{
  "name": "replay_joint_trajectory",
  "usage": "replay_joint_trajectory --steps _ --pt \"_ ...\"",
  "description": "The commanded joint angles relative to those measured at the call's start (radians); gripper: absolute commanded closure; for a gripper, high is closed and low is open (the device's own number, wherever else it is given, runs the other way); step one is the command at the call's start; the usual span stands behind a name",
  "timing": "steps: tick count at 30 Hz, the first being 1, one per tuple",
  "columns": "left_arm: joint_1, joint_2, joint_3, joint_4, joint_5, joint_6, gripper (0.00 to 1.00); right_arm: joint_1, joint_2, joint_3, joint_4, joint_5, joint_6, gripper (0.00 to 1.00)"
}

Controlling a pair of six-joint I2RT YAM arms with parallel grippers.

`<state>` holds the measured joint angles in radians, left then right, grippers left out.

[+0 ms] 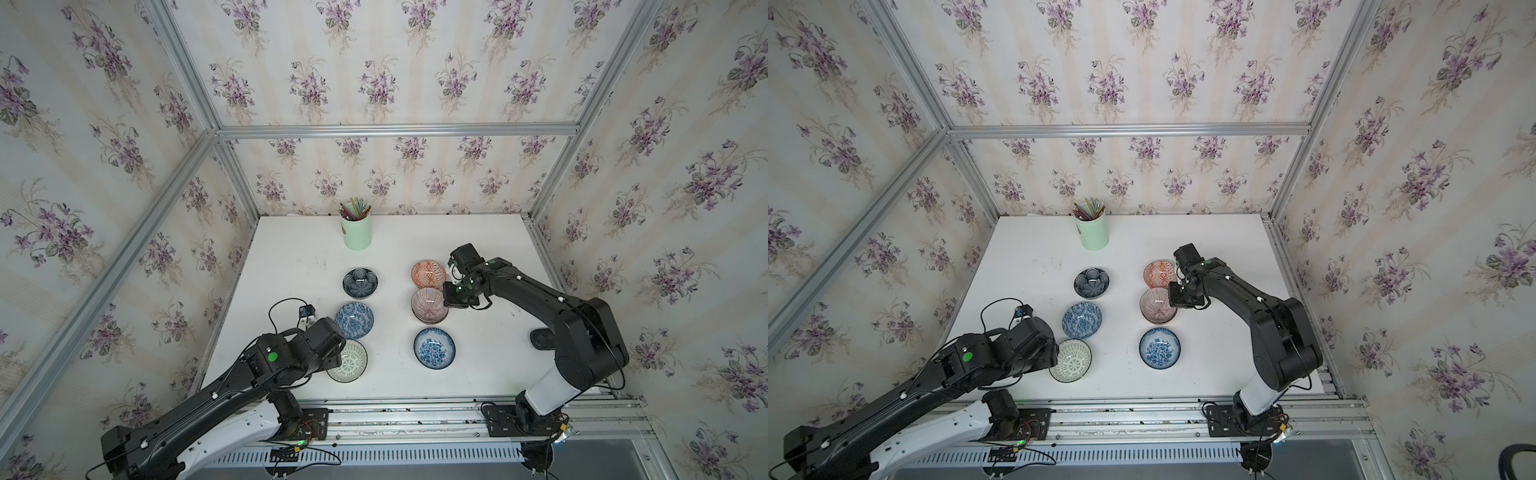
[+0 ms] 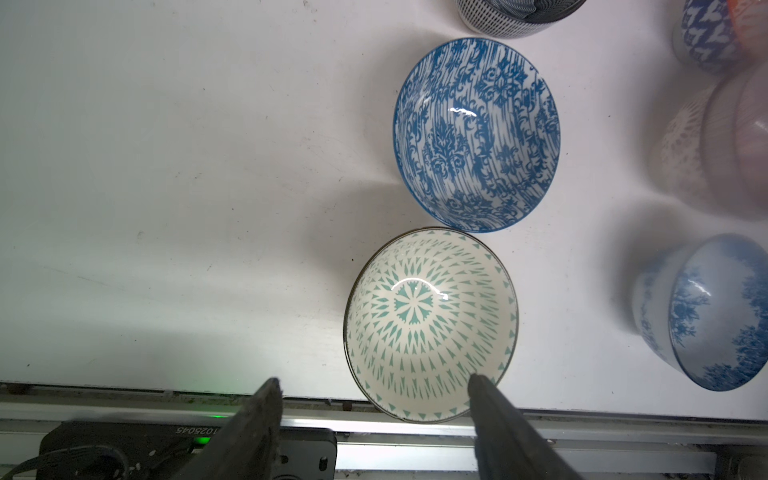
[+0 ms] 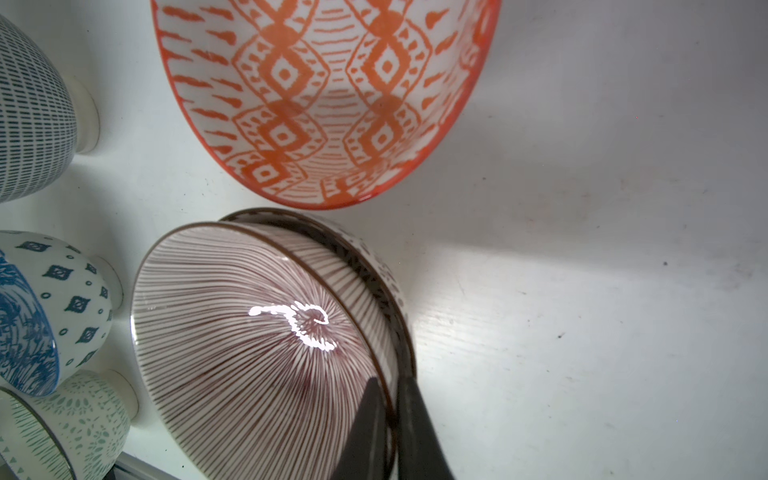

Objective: Stack the bowls
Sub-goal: Place the bowl on the bowl.

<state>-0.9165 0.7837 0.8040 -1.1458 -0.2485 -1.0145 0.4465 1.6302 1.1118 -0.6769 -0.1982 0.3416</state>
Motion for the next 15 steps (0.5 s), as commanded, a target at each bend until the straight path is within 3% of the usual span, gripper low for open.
replay_joint_trajectory --steps 1,15 --pt "0.000 0.001 -0.003 0.001 0.000 -0.001 0.28 0.000 -0.005 -0.004 0.031 -0.024 0.006 1.00" --pt "0.001 0.003 -0.005 0.000 0.001 -0.001 0.28 0.001 -0.010 -0.015 0.038 -0.030 0.005 1.00"
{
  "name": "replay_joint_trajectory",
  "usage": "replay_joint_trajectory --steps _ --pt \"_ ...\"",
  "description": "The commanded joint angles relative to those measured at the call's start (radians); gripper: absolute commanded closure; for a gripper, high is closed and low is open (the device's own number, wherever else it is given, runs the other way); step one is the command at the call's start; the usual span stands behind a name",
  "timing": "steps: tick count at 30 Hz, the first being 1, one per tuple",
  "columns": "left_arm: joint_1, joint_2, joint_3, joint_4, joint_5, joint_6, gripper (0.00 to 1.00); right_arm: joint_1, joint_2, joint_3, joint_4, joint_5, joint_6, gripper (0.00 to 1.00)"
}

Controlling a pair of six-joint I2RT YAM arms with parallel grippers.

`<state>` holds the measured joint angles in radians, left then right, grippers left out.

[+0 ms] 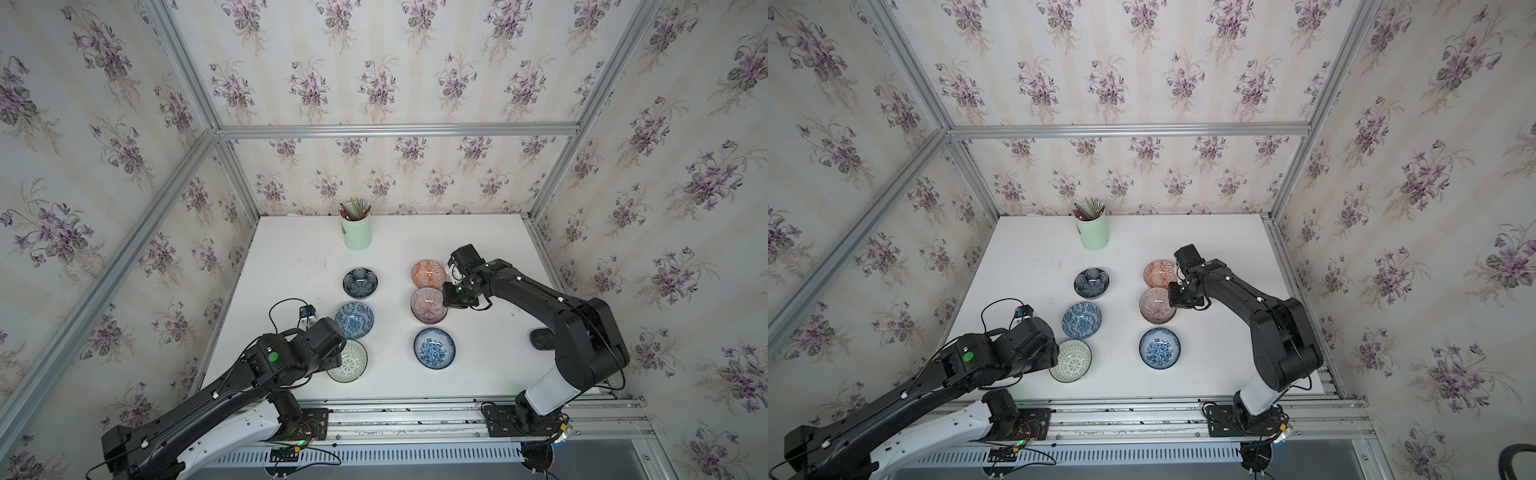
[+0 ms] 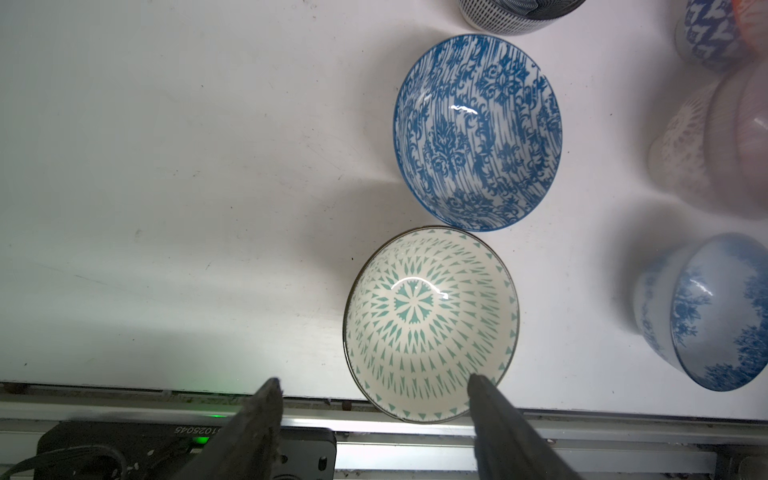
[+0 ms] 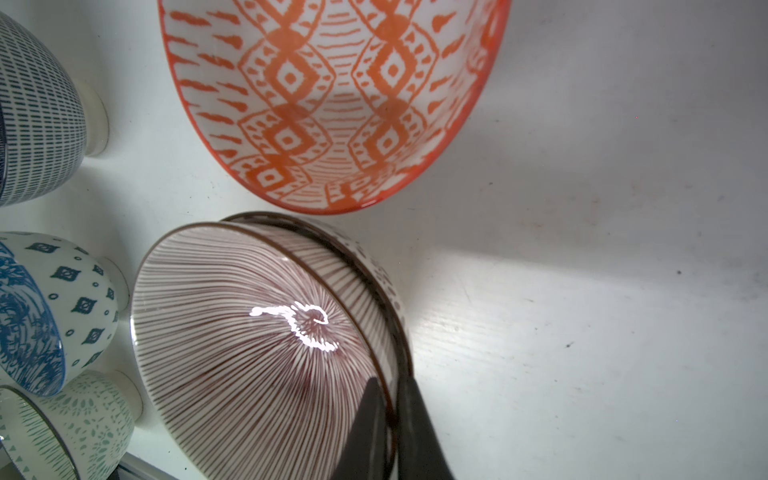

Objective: Stack the bowls
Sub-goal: Place the bowl on the bowl.

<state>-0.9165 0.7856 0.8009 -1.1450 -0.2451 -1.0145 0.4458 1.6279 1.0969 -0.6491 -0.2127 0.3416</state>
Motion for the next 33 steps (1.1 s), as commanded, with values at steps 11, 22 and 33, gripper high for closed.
replay_joint_trajectory --steps 11,22,33 --pt "0.000 0.002 -0.004 0.000 0.000 -0.001 0.28 0.002 -0.026 -0.001 0.002 -0.016 0.005 1.00" --pt "0.001 0.005 -0.004 0.000 0.000 0.000 0.28 0.002 -0.020 -0.008 0.006 -0.017 0.005 0.99" --pt "0.000 0.018 -0.002 0.001 0.001 0.004 0.28 0.002 -0.017 -0.012 0.009 -0.020 0.004 0.92"
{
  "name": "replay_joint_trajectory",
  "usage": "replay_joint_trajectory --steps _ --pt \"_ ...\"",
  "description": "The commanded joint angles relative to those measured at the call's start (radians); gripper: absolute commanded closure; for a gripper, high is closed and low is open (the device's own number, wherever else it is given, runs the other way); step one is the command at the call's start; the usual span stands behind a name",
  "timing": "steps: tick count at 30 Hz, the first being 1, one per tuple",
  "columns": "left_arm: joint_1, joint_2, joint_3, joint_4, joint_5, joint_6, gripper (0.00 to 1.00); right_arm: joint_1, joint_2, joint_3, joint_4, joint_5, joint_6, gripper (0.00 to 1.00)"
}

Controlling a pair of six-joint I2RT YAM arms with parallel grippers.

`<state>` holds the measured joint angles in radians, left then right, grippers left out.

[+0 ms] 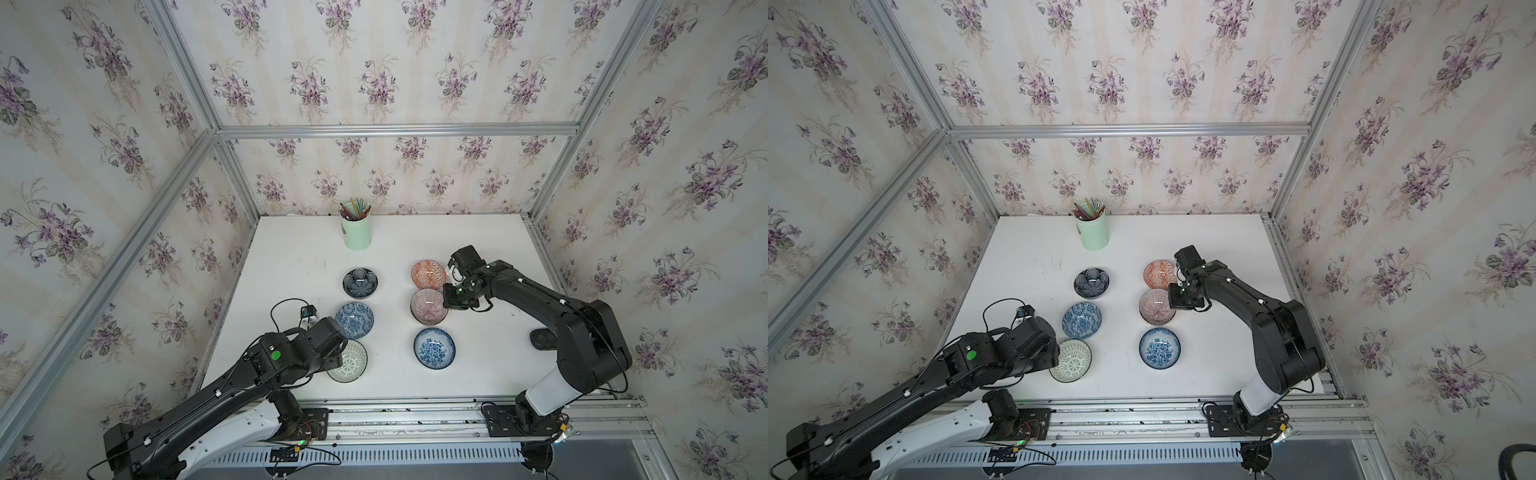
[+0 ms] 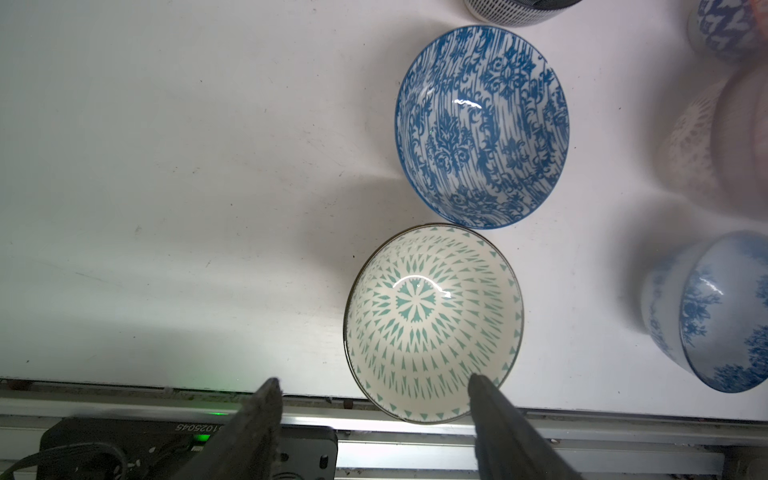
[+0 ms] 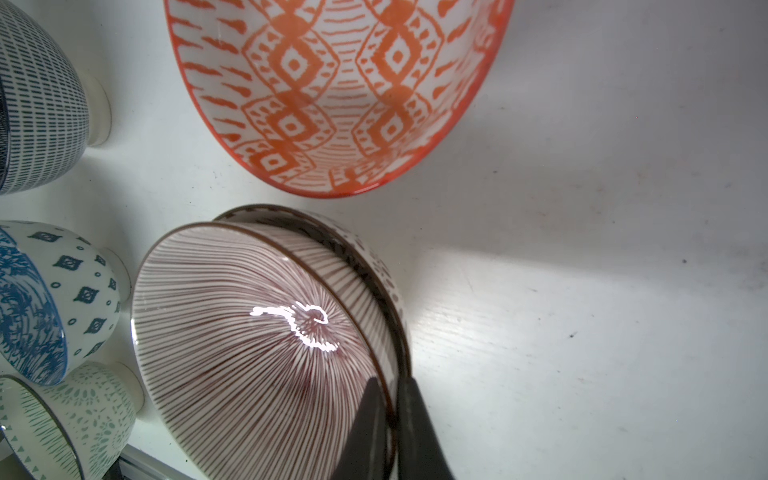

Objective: Stack the bowls
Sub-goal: Place the bowl on the bowl.

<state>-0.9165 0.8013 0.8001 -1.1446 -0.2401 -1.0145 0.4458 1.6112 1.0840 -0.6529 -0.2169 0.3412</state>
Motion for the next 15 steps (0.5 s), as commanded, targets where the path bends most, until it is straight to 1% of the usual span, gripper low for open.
replay_joint_trajectory --steps 1,6,15 --pt "0.000 0.001 -0.001 0.000 -0.003 0.004 0.28 0.001 0.001 0.000 0.013 -0.016 0.004 0.90" --pt "0.001 0.004 0.001 0.000 -0.003 0.005 0.28 0.002 0.003 0.002 0.014 -0.018 0.003 0.86" --pt "0.001 0.005 -0.001 -0.001 -0.002 0.004 0.28 0.002 0.002 -0.003 0.015 -0.019 0.000 0.82"
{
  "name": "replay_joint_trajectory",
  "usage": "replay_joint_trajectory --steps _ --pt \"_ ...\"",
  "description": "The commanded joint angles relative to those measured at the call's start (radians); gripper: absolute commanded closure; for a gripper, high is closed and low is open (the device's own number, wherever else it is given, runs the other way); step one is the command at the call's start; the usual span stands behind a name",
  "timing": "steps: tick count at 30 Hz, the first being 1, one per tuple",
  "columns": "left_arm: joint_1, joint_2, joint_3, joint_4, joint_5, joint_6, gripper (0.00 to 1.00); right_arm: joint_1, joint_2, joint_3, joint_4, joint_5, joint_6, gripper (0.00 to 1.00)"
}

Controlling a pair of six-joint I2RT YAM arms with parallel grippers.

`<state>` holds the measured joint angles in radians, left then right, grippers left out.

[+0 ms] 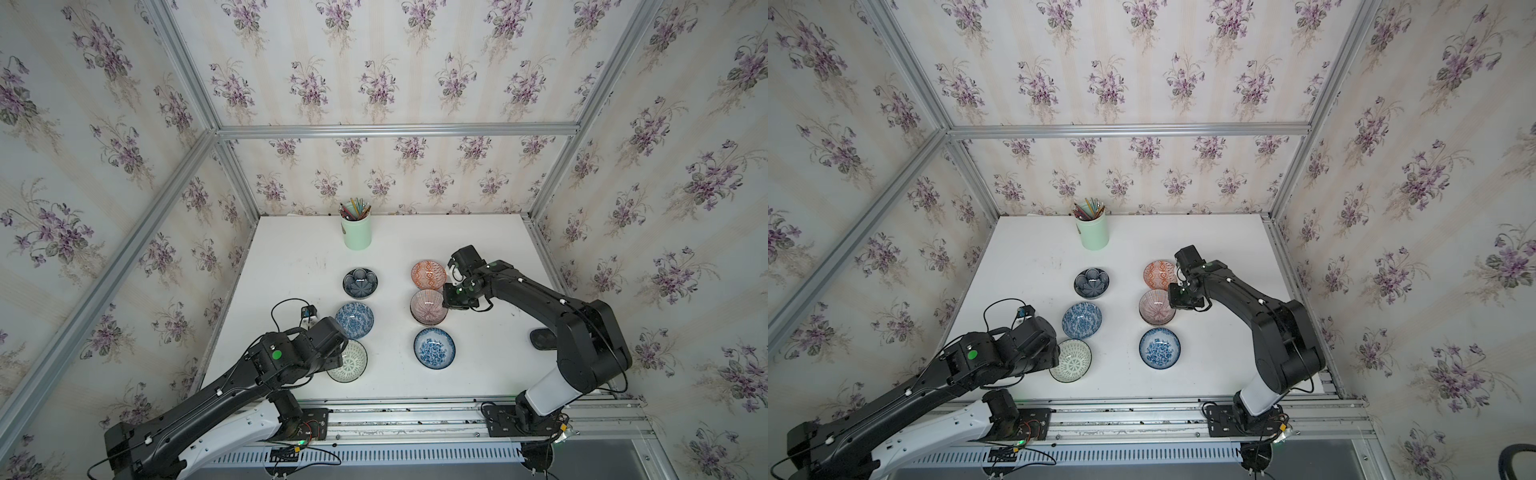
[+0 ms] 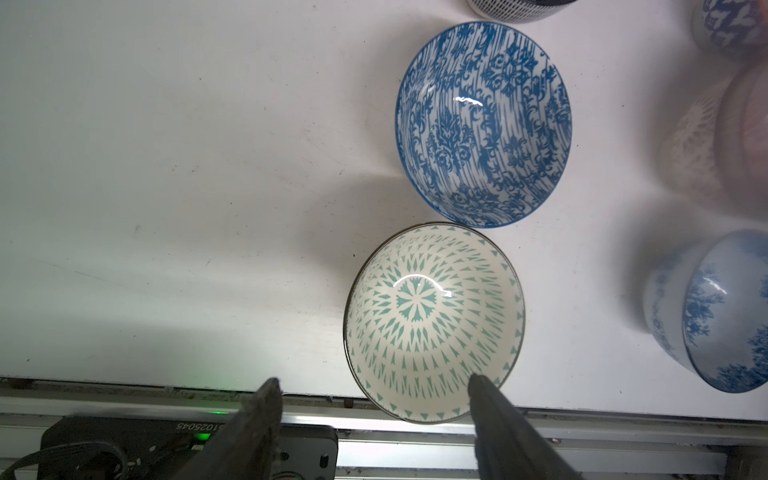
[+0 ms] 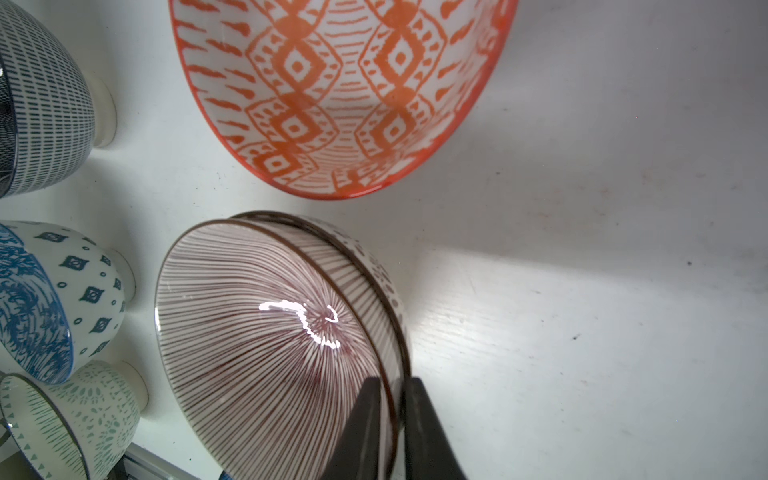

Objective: Stack the bowls
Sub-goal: Place the bowl on the bowl.

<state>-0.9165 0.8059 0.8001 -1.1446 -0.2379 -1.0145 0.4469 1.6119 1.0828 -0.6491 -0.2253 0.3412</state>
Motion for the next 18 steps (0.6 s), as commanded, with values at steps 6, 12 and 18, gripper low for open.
replay_joint_trajectory --steps 6,12,18 --pt "0.001 -0.003 -0.005 -0.004 -0.004 0.001 0.28 0.002 -0.016 -0.004 0.007 -0.004 0.000 0.75" --pt "0.000 -0.010 -0.006 -0.011 -0.002 -0.001 0.28 0.002 -0.046 -0.009 -0.004 0.027 0.003 0.74" --pt "0.000 -0.010 -0.009 -0.013 -0.004 -0.003 0.28 0.001 -0.064 -0.018 -0.010 0.051 0.008 0.77"
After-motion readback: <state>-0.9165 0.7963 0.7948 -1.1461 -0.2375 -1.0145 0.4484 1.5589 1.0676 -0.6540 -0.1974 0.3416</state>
